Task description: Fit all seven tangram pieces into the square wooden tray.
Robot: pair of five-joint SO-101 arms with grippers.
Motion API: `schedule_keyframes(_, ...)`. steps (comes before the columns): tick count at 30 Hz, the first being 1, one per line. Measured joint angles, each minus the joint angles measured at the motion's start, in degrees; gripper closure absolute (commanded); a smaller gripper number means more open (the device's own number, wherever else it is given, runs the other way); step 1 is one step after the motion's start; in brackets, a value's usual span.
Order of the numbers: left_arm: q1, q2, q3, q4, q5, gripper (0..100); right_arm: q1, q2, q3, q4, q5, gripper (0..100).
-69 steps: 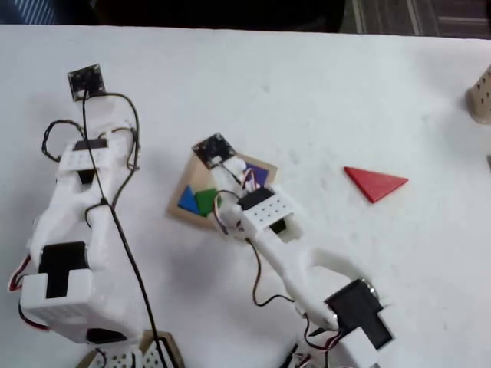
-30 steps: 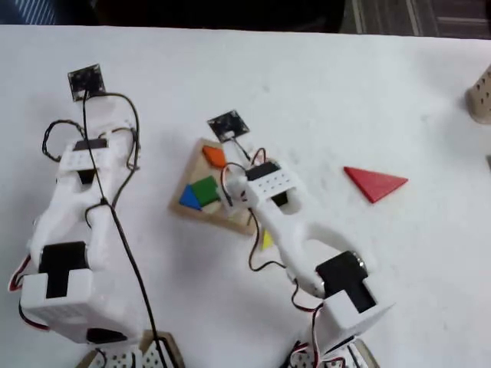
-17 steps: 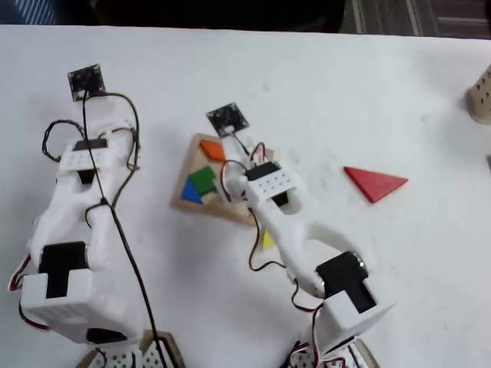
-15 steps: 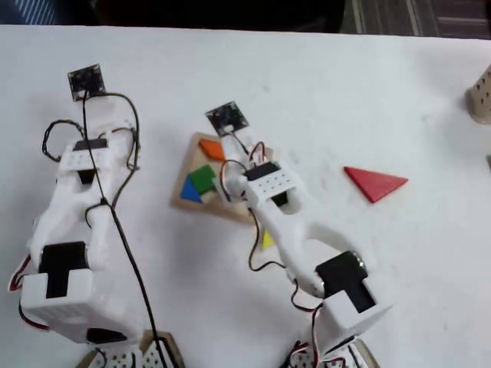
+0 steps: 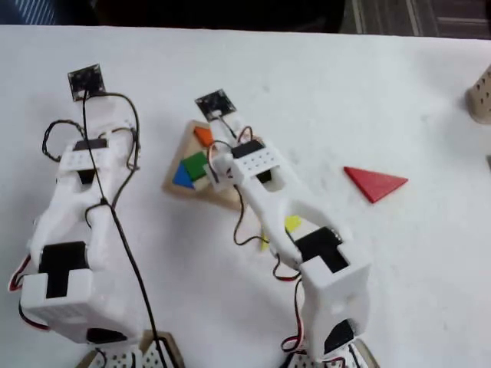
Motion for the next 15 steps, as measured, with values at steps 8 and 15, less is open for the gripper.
schedule_keyframes(8, 0.0, 0.0, 0.0, 0.0, 0.0, 98, -1.5, -4.0, -0.1, -1.4, 0.0, 98.1)
schedule_keyframes(15, 0.0, 0.0, 0.0, 0.0, 0.0, 98, -1.4, 0.0, -2.2, -3.7, 0.0, 98.1)
